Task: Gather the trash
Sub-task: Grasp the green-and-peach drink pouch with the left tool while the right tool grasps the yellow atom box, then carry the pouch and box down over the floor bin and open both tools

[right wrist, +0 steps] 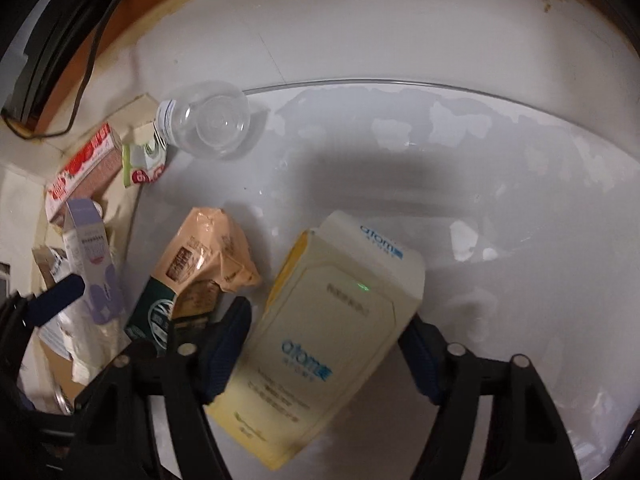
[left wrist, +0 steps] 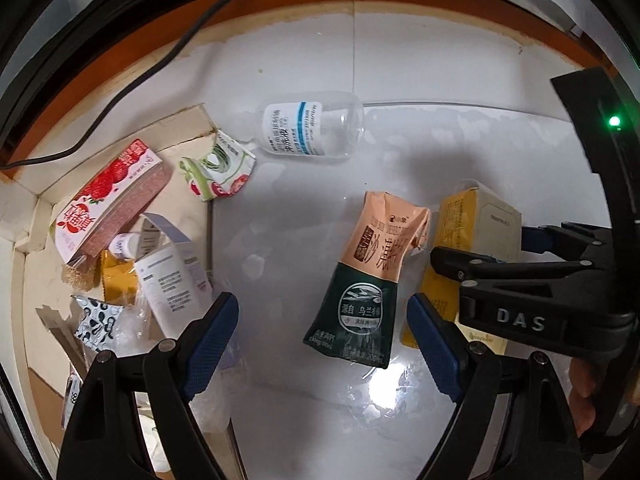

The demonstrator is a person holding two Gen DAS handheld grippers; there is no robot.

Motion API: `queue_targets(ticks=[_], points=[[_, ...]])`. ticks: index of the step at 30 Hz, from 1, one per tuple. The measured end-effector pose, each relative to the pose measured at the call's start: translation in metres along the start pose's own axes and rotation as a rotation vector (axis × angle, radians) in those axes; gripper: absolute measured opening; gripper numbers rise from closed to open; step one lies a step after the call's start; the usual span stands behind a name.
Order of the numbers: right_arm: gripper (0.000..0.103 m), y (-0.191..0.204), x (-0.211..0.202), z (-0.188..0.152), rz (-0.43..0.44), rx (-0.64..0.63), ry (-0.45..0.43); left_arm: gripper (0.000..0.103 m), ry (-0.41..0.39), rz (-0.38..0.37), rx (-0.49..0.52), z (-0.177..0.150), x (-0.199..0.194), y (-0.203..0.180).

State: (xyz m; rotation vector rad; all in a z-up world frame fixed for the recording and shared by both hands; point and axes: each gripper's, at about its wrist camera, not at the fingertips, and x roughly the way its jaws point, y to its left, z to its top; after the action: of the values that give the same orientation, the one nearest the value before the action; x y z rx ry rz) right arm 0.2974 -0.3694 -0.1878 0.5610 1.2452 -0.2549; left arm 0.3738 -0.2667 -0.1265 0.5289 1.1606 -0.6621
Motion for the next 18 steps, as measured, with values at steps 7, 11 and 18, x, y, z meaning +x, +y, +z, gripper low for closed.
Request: queue_targets(ticks=[7, 11, 18], points=[[0.069, -0.034, -0.011, -0.011, -0.023, 0.061, -0.028, 0.086, 0.019, -0.011, 0.008, 0.009, 0.015, -0.002], [0.068, -0.051, -0.019, -0.023, -0.028, 0.073, -0.041, 0.071, 0.061, -0.013, 0.005, 0.014, 0.034, -0.004], [0.068, -0.058, -0.036, -0.028, -0.036, 0.045, -0.076, 0.043, 0.101, -0.057, -0.045, 0.011, 0.047, -0.009]])
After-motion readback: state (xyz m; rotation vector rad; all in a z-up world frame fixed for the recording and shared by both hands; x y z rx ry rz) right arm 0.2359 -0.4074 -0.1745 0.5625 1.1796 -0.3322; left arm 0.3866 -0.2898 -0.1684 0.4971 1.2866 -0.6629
